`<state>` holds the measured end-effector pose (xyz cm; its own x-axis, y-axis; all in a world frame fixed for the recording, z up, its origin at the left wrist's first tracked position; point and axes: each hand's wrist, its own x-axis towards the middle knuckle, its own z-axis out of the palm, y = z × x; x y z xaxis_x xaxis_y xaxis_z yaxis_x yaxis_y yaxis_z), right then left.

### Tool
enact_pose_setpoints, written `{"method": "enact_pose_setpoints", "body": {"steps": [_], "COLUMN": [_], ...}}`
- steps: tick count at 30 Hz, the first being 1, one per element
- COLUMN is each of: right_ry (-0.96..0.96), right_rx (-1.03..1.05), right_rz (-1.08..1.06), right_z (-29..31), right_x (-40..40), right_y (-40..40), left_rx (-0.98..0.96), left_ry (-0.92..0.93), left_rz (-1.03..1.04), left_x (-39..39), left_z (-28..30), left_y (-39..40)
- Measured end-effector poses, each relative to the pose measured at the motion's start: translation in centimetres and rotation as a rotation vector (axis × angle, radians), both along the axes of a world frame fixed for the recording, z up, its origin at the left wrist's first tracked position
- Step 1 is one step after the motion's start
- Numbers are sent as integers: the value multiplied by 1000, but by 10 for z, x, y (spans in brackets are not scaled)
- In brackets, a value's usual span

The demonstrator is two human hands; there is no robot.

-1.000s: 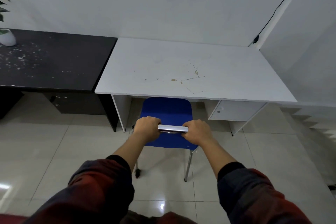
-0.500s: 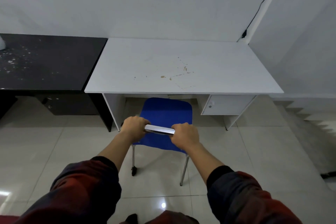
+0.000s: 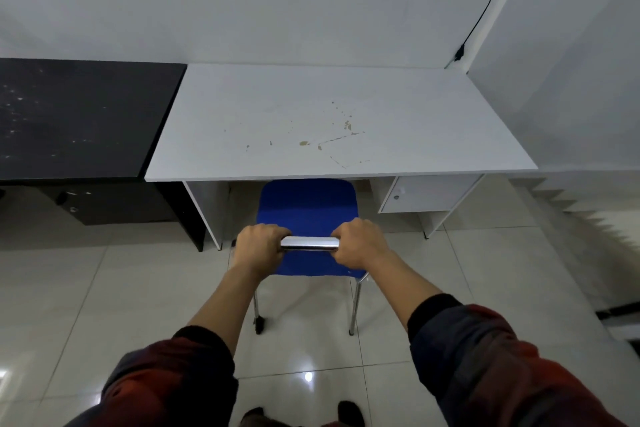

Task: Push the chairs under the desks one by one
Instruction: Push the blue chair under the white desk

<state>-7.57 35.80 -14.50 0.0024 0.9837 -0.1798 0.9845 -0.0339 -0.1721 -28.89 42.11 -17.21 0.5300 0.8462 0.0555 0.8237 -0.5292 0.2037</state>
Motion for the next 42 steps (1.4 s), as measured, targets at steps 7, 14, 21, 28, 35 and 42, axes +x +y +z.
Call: {"method": "enact_pose_setpoints", "body": {"steps": [7,14,21,28,35,42], "right_ry": [5,58,43,60,80,33], "right_rx": [-32,22,20,4,-61,65], "right_rz": [-56,-101,-92,18,178,100], "right_z": [-11,-12,-1,-13,-11,-15], "right_x": [17,8,12,17,40,24], "right_y": [7,26,35,17,15,21], "left_rx": [-20,-54,-144,-130,-189,-99], "left_ry": [-8,35,31,58,185,252], "left_rz": [4,60,32,142,191,49], "left_x": [18,15,22,17,36,16], "left_z": [-4,10,27,13,13,18], "left_y": [-6,20,35,11,-6,20]}}
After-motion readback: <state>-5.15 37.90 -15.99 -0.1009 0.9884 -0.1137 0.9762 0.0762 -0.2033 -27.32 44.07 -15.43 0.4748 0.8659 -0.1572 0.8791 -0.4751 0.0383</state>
